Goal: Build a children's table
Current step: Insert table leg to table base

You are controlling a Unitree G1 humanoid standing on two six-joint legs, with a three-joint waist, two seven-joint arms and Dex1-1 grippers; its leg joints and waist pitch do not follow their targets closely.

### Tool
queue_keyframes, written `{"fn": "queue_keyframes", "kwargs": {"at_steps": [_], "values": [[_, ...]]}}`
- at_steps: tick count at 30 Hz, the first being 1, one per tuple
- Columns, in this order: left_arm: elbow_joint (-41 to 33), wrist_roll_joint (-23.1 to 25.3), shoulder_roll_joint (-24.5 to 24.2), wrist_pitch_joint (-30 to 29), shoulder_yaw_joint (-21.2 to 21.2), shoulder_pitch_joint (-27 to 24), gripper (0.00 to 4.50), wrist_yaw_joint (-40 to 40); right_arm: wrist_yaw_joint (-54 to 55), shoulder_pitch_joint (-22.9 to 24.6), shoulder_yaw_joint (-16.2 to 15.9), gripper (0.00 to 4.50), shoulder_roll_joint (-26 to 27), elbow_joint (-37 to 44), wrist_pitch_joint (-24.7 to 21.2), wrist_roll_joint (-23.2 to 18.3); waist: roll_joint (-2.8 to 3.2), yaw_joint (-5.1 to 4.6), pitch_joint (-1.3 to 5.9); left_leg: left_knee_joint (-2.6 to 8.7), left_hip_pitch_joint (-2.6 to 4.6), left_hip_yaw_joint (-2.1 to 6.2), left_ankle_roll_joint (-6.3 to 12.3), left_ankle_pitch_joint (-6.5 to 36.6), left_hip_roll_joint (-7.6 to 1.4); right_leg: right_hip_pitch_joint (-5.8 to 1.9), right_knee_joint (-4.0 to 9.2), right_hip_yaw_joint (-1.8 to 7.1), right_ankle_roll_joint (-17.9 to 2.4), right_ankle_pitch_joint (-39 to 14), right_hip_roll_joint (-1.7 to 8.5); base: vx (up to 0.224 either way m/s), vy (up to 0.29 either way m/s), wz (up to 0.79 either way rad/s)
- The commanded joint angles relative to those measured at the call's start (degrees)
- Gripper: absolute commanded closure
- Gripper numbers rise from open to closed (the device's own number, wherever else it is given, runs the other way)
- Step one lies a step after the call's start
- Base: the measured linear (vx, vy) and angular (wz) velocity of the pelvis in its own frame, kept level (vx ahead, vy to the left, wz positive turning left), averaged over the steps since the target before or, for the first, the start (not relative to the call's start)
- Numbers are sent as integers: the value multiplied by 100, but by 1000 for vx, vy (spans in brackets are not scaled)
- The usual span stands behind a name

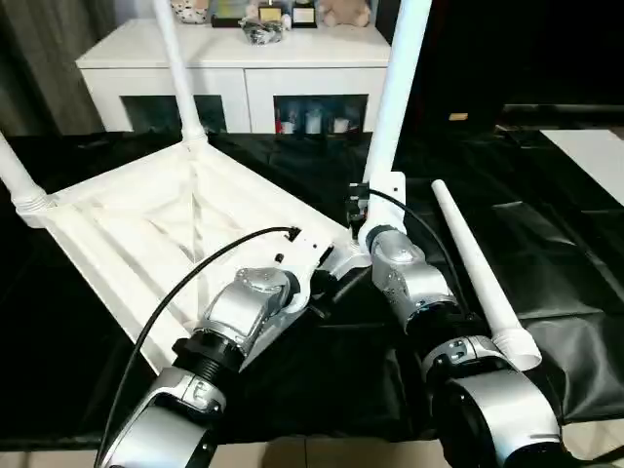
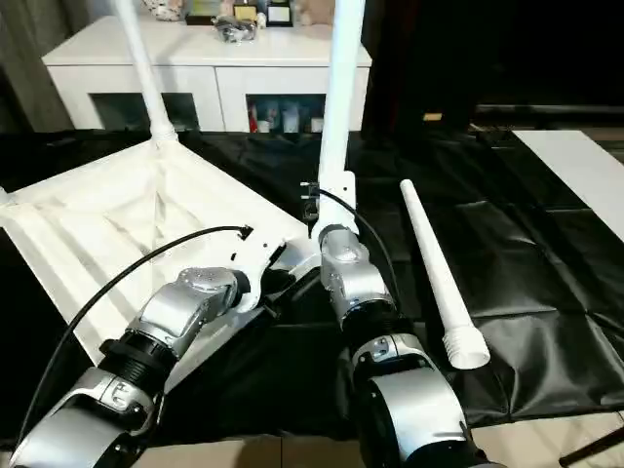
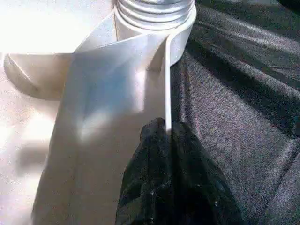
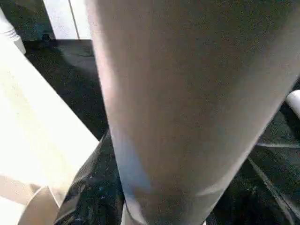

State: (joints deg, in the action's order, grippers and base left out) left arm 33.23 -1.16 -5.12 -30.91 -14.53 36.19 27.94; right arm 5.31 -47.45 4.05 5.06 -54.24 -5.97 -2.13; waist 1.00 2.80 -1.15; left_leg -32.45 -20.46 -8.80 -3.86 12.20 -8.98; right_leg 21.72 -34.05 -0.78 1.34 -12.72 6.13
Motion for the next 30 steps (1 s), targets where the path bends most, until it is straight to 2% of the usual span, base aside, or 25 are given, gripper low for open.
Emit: {"fn": "queue_keyframes", "kwargs": {"at_steps": [1, 3, 4, 5, 6, 7, 8, 9, 10, 11, 12, 13, 15, 16, 17, 18, 19, 22, 24, 25, 27, 29, 30], "values": [[287, 251, -276, 140, 322, 131, 450, -472, -316, 272, -44, 266, 347, -533, -393, -228, -25, -7, 176, 495, 8, 47, -110, 1866, -245, -47, 519, 105, -555, -1776, 147, 0, 0, 0], [271, 241, -311, 182, 305, 130, 450, -425, -446, 201, 10, 210, 349, -576, -361, -250, -13, 0, 165, 497, 14, 32, -78, 1841, -248, -31, 525, 100, -600, -1804, 143, 0, 0, 0], [261, 246, -325, 204, 293, 130, 450, -406, -498, 183, 18, 196, 342, -561, -380, -266, 1, -10, 142, 503, 28, 27, -95, 2033, -251, 0, 563, 98, -593, -2155, 145, 0, 0, 0], [223, 258, -375, 293, 262, 129, 450, -335, -675, 137, 18, 196, 304, -476, -448, -303, 38, -28, 143, 512, 12, 43, -116, 2176, -238, -8, 579, 89, -535, -2444, 145, 0, 0, 0], [223, 258, -375, 293, 262, 129, 450, -335, -675, 137, 18, 190, 304, -476, -448, -303, 36, -41, 143, 524, 0, 54, -132, 2251, -242, -1, 597, 87, -494, -2580, 154, 0, 0, 0], [164, 254, -454, 357, 244, 123, 450, -235, -903, 91, -13, 176, 225, -343, -534, -335, 33, -110, 167, 553, -99, 98, -209, 2072, -256, -86, 565, 75, -444, -2488, 183, -17, -15, -19], [127, 267, -507, 370, 218, 117, 450, -174, -1003, 75, -33, 153, 176, -280, -574, -343, 67, -122, 201, 557, -138, 116, -230, 1860, -273, -127, 529, 44, -460, -2210, 173, -17, -15, -19], [117, 270, -525, 374, 206, 115, 450, -155, -1034, 67, -32, 153, 162, -272, -580, -339, 81, -110, 212, 523, -112, 90, -233, 1649, -276, -85, 501, 66, -605, -1724, 146, 0, 0, 0], [65, 264, -586, 385, 188, 97, 450, -82, -1151, 61, -31, 149, 98, -160, -627, -352, 82, -107, 215, 508, -109, 75, -228, 1547, -279, -84, 490, 76, -694, -1475, 141, 0, 0, 0], [38, 251, -614, 392, 184, 86, 450, -49, -1209, 62, -24, 142, 66, -96, -649, -359, 58, -111, 236, 476, -119, 51, -183, 1325, -280, -104, 439, 67, -851, -1051, 114, 0, 0, 0], [18, 238, -638, 392, 185, 78, 450, -24, -1270, 63, -31, 118, 34, -29, -697, -361, 67, -98, 228, 462, -118, 23, -154, 1254, -278, -98, 429, 62, -992, -878, 107, 0, 0, 0], [-6, 244, -679, 443, 163, 67, 450, 27, -1325, 69, -26, 118, 2, 57, -764, -368, 65, -79, 270, 410, -108, -8, -98, 966, -265, -119, 382, 68, -1144, -435, 104, 61, -36, -6], [-57, 250, -731, 472, 144, 37, 450, 86, -1445, 104, -23, 102, -46, 232, -897, -417, 75, -63, 286, 381, -117, -26, 1, 599, -256, -144, 324, 61, -1286, 143, 88, 0, 0, 0], [-71, 256, -752, 488, 141, 23, 450, 122, -1506, 139, -30, 92, -73, 350, -974, -434, 101, -27, 316, 319, -120, -54, 183, 116, -255, -144, 253, 46, -1440, 1001, 62, 0, 0, 0], [-119, 248, -783, 498, 144, -15, 450, 165, -1611, 241, -51, 92, -140, 637, -1128, -469, 74, -27, 305, 319, -126, -70, 237, 63, -255, -144, 248, 40, -1475, 1150, 48, 0, 0, 0], [-138, 243, -795, 495, 146, -30, 450, 176, -1626, 295, -61, 70, -175, 772, -1216, -473, 93, -3, 284, 328, -129, -83, 264, 156, -266, -143, 249, 35, -1488, 1149, 50, 0, 0, 0], [-160, 241, -809, 482, 142, -48, 450, 186, -1628, 362, -79, 70, -216, 916, -1301, -465, 83, 9, 280, 329, -96, -92, 240, 308, -279, -139, 263, 42, -1488, 1014, 47, 0, 0, 0], [-183, 248, -843, 494, 122, -85, 450, 199, -1655, 489, -134, 40, -270, 1138, -1421, -428, 61, 4, 256, 355, -96, -105, 130, 563, -291, -144, 294, 58, -1434, 501, 58, 0, 0, 0], [-217, 258, -881, 555, 90, -129, 450, 247, -1674, 601, -158, 40, -276, 1301, -1519, -431, 32, -12, 246, 363, -90, -116, 69, 663, -296, -136, 310, 73, -1379, 250, 50, 0, 0, 0], [-321, 269, -954, 736, 21, -238, 450, 406, -1745, 827, -194, 40, -263, 1633, -1750, -469, 31, 4, 234, 372, -83, -115, 57, 708, -300, -137, 327, 84, -1312, 93, 48, 0, 0, 0], [-480, 300, -1075, 1006, -87, -390, 450, 626, -1767, 1060, -223, 40, -231, 1959, -1935, -496, 39, -7, 237, 380, -73, -116, 14, 777, -312, -114, 336, 93, -1261, -60, 52, 0, 0, 0], [-488, 303, -1081, 1021, -94, -398, 450, 636, -1766, 1069, -225, 40, -230, 1969, -1938, -496, 29, -14, 232, 381, -77, -122, -10, 812, -312, -108, 343, 101, -1236, -145, 49, 0, 0, 0], [-543, 347, -1150, 1118, -157, -456, 450, 714, -1750, 1154, -245, 40, -225, 2118, -2025, -507, 51, 0, 228, 383, -41, -126, -64, 917, -319, -69, 363, 107, -1218, -312, 48, 0, 0, 0]]}}
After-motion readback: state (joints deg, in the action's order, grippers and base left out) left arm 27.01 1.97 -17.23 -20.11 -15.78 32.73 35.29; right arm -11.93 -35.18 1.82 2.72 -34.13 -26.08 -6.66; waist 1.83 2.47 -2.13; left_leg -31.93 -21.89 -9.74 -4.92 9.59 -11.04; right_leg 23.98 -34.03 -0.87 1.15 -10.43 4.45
